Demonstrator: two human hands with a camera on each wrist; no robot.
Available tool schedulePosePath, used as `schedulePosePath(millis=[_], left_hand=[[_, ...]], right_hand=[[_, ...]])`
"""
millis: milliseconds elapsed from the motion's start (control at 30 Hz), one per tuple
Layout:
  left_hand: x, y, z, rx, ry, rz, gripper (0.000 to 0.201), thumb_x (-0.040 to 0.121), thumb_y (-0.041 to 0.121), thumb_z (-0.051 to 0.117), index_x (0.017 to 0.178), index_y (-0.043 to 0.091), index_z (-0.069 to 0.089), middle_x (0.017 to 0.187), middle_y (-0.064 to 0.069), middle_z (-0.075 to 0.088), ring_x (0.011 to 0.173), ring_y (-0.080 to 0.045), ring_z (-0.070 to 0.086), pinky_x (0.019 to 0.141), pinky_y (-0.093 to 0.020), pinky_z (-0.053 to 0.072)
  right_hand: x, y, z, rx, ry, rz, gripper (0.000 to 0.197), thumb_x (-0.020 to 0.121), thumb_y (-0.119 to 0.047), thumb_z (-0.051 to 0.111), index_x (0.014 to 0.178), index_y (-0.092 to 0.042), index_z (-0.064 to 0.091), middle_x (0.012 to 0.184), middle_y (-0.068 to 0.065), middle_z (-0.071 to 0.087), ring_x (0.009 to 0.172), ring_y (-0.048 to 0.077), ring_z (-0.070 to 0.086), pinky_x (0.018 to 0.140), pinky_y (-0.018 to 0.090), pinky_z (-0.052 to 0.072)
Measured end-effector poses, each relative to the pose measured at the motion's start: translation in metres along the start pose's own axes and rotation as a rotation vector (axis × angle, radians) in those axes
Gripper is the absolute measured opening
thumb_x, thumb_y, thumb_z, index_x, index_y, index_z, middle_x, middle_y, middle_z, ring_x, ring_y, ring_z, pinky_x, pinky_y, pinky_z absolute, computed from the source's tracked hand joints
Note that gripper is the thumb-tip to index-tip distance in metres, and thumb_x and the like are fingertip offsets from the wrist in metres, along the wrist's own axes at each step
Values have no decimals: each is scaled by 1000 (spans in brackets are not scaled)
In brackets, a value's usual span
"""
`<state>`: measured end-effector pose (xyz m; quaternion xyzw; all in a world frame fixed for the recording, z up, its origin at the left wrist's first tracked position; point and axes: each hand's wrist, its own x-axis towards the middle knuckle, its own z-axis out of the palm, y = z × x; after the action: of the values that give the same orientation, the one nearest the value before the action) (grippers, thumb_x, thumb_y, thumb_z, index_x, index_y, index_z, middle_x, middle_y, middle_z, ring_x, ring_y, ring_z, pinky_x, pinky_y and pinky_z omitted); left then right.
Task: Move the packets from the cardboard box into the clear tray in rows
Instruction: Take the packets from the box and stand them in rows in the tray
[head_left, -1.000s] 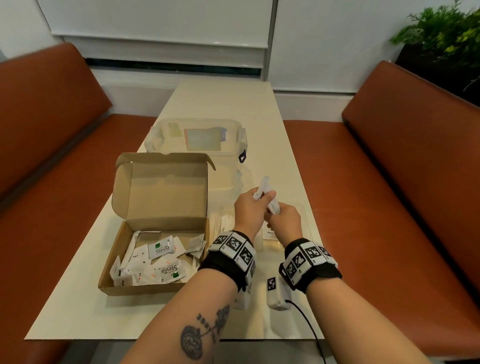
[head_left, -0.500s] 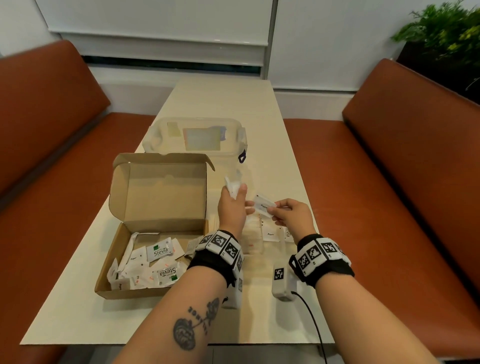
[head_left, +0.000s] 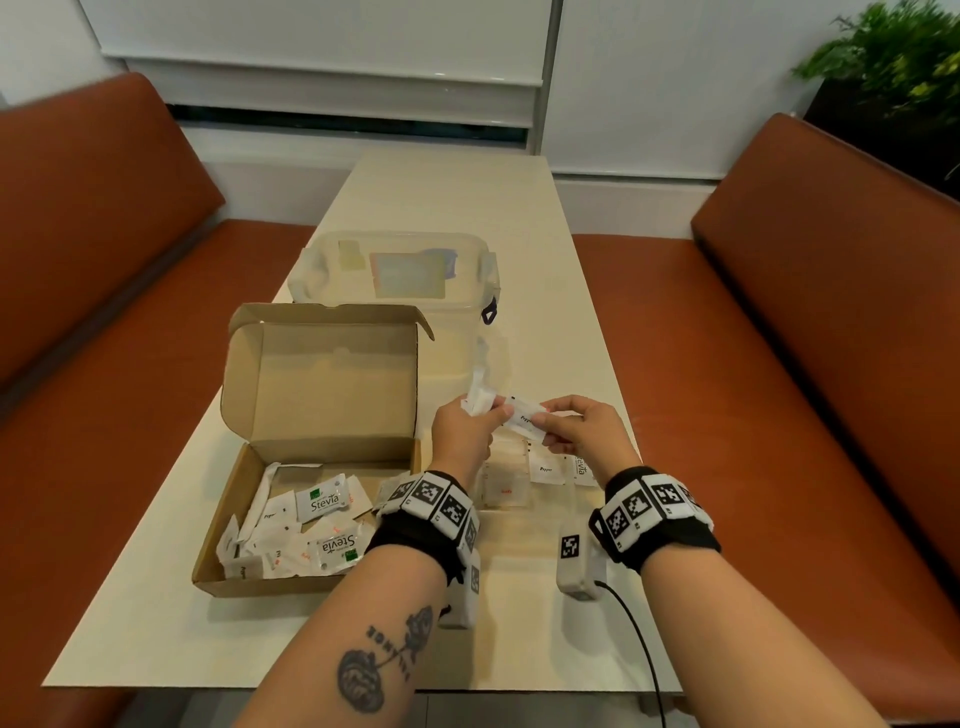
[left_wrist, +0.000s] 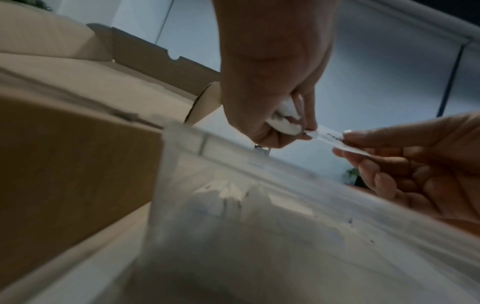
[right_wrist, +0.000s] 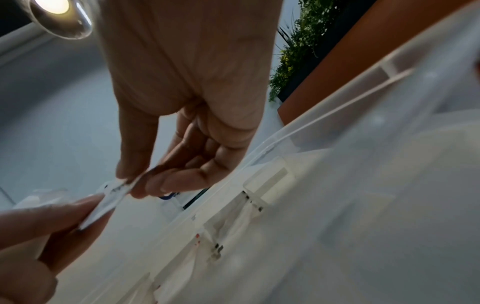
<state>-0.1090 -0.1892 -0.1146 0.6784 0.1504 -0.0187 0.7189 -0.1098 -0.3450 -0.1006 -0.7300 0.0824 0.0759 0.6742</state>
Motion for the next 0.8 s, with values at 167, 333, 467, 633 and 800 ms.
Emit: schedulePosePath(millis=[167, 333, 467, 633, 800], left_hand=[[0, -6, -6, -65, 21, -41, 5, 80, 12, 74, 83, 14, 71, 51, 6, 53, 40, -7, 38, 40, -19, 34], [2, -17, -10, -85, 125, -33, 8, 81, 18, 74, 89, 15, 73, 53, 11, 56, 46, -7, 44, 50, -21, 38], [5, -20, -13, -111, 222, 7, 4, 82, 22, 72, 86, 20, 72, 55, 14, 61, 49, -6, 48, 53, -22, 40], [6, -22, -12, -111, 269, 16, 7, 83, 18, 71, 85, 24, 74, 53, 12, 61, 39, -2, 44, 44, -19, 40], [7, -21, -12, -126, 269, 33, 8, 83, 16, 71, 88, 20, 75, 68, 3, 64, 55, -11, 48, 60, -26, 41]], right_hand=[[0, 1, 4, -65, 23, 1, 14, 75, -8, 77, 76, -8, 64, 58, 5, 66, 50, 10, 60, 53, 17, 51], [1, 5, 2, -130, 78, -18, 17, 75, -9, 77, 71, -5, 61, 62, 10, 66, 51, 13, 59, 52, 19, 51], [4, 11, -16, -446, 153, -71, 12, 76, -16, 77, 72, -10, 68, 66, 0, 65, 56, 6, 54, 53, 15, 42], [2, 19, -23, -752, 81, -37, 11, 76, -18, 77, 72, -9, 71, 72, 1, 67, 68, 12, 58, 64, 23, 48], [5, 25, -14, -933, 59, -57, 10, 75, -25, 77, 73, -16, 71, 83, -1, 57, 79, 15, 54, 66, 24, 38]])
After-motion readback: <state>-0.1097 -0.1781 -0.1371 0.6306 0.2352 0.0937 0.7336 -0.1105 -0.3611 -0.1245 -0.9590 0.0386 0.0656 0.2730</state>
